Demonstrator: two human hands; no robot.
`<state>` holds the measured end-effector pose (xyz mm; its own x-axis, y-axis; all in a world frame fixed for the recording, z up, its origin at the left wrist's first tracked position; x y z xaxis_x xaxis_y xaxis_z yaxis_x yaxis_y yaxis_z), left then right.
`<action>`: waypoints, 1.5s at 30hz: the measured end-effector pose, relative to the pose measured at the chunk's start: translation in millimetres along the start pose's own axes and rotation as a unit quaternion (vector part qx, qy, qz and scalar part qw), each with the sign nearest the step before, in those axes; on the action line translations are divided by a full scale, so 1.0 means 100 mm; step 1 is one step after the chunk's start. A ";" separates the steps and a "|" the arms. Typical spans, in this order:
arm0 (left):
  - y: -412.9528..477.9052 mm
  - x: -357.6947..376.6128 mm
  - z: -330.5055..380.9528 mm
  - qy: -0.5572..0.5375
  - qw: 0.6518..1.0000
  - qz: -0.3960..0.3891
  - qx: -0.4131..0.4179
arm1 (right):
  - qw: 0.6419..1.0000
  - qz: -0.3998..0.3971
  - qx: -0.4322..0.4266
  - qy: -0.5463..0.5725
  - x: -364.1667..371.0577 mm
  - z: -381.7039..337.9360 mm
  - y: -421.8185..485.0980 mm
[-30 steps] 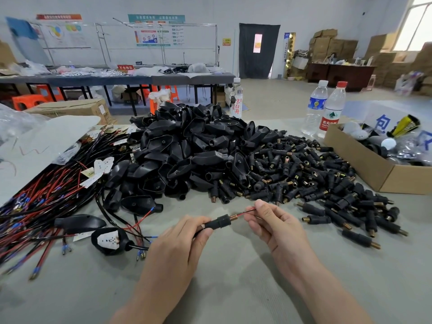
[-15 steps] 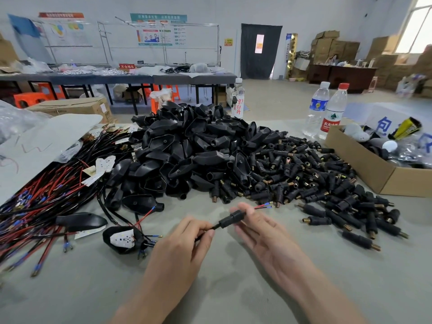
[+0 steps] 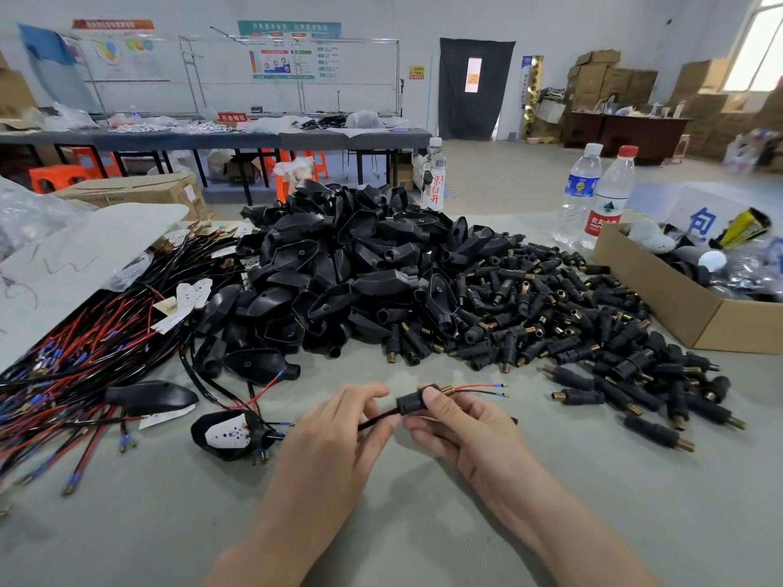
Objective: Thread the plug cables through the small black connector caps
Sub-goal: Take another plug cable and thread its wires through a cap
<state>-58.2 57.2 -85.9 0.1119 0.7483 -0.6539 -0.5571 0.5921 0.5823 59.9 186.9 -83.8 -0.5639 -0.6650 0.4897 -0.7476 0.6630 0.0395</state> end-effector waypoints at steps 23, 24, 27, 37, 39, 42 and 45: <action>0.02 -0.01 -0.14 0.038 0.998 -0.010 0.052 | 0.998 -0.018 0.003 0.063 0.07 -0.01 -0.05; 0.03 -0.01 -0.15 0.038 0.998 -0.007 0.053 | 0.998 -0.018 -0.002 0.061 0.07 -0.02 -0.04; 0.07 -0.06 -0.21 0.039 0.999 0.007 0.034 | 0.998 0.007 -0.027 0.059 0.05 -0.07 -0.02; 0.04 -0.07 -0.14 0.020 0.999 0.004 0.046 | 0.998 -0.032 -0.003 0.056 0.06 -0.08 -0.05; 0.04 -0.06 -0.15 0.013 0.999 0.000 0.048 | 0.998 -0.041 0.004 0.047 0.07 -0.07 -0.06; 0.03 -0.04 -0.13 0.004 0.998 -0.002 0.056 | 0.998 -0.049 0.002 0.040 0.09 -0.04 -0.06; 0.05 -0.05 -0.16 -0.007 0.999 -0.014 0.029 | 0.998 -0.050 -0.017 0.035 0.07 -0.05 -0.05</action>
<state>-74.4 51.8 -87.4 0.1384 0.7347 -0.6641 -0.5050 0.6292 0.5908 61.7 180.7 -76.6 -0.4610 -0.7037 0.5407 -0.7853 0.6072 0.1207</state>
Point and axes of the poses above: each hand's wrist, its own y-axis towards the middle knuckle, its own x-axis out of the palm, z = x × y, the point moved 1 cm from there along y, towards the middle knuckle, and after that the axes turned 12 degrees about -x, right-handed, at the moved point
